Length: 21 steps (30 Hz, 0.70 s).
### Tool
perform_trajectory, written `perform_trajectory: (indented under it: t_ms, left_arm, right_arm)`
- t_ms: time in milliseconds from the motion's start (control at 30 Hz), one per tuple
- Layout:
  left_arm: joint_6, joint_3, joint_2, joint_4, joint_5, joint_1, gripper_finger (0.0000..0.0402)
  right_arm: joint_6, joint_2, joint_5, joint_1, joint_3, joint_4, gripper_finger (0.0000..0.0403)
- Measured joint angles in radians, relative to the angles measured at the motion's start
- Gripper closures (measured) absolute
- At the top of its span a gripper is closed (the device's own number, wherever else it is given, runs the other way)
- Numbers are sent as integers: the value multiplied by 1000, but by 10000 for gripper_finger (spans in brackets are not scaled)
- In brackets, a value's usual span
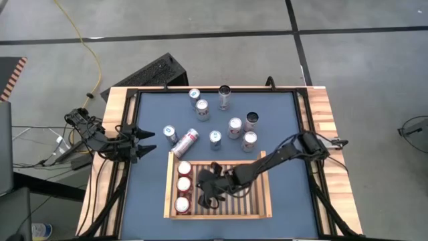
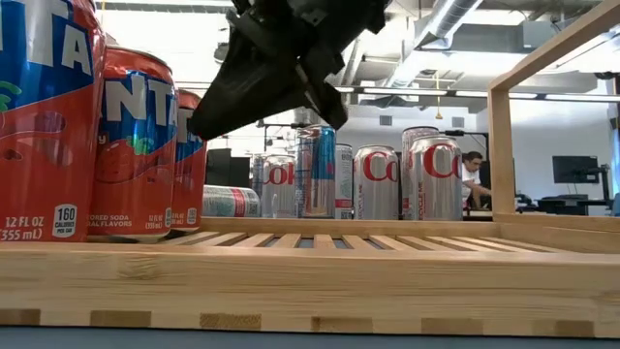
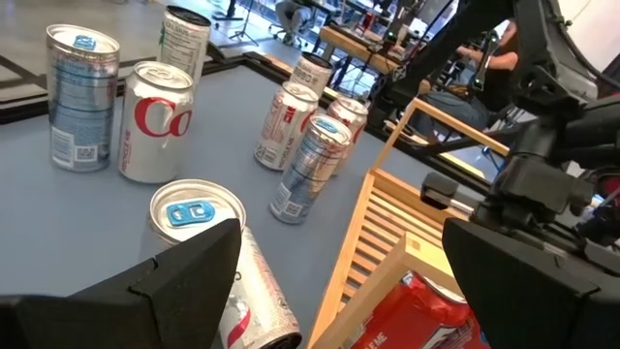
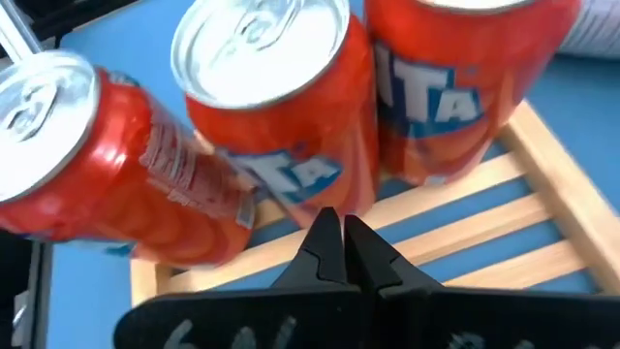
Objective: Place canned beverage on shelf
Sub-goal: Put the bottom blue soda can on the shelf
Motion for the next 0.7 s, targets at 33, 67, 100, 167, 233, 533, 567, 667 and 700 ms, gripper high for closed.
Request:
perform_trajectory:
  t_ms: [33, 67, 100, 167, 233, 533, 567, 667, 700]
  left_arm:
    - [0, 0, 0, 0, 0, 0, 53]
    - [0, 0, 0, 0, 0, 0, 53]
    - [1, 0, 0, 0, 0, 0, 53]
    - [1, 0, 0, 0, -1, 0, 53]
    - [1, 0, 0, 0, -1, 0, 53]
    - [1, 0, 0, -1, -26, 0, 53]
    - [1, 0, 0, -1, -26, 0, 53]
    - [1, 0, 0, -2, -26, 0, 53]
    - [1, 0, 0, -2, -26, 0, 53]
  right_arm:
    - [-13, 0, 0, -4, 0, 4, 403]
    - [-23, 0, 0, -5, 0, 5, 403]
    - [-27, 0, -1, -8, 0, 6, 403]
    - [-33, 0, -24, -17, 0, 12, 403]
    - [-37, 0, -47, -22, 0, 17, 403]
    - [-88, 0, -57, -29, 0, 42, 403]
    - [-81, 0, -55, -27, 0, 30, 403]
    - [-80, -1, -53, -26, 0, 11, 403]
    - [-79, -6, -53, -25, 0, 7, 403]
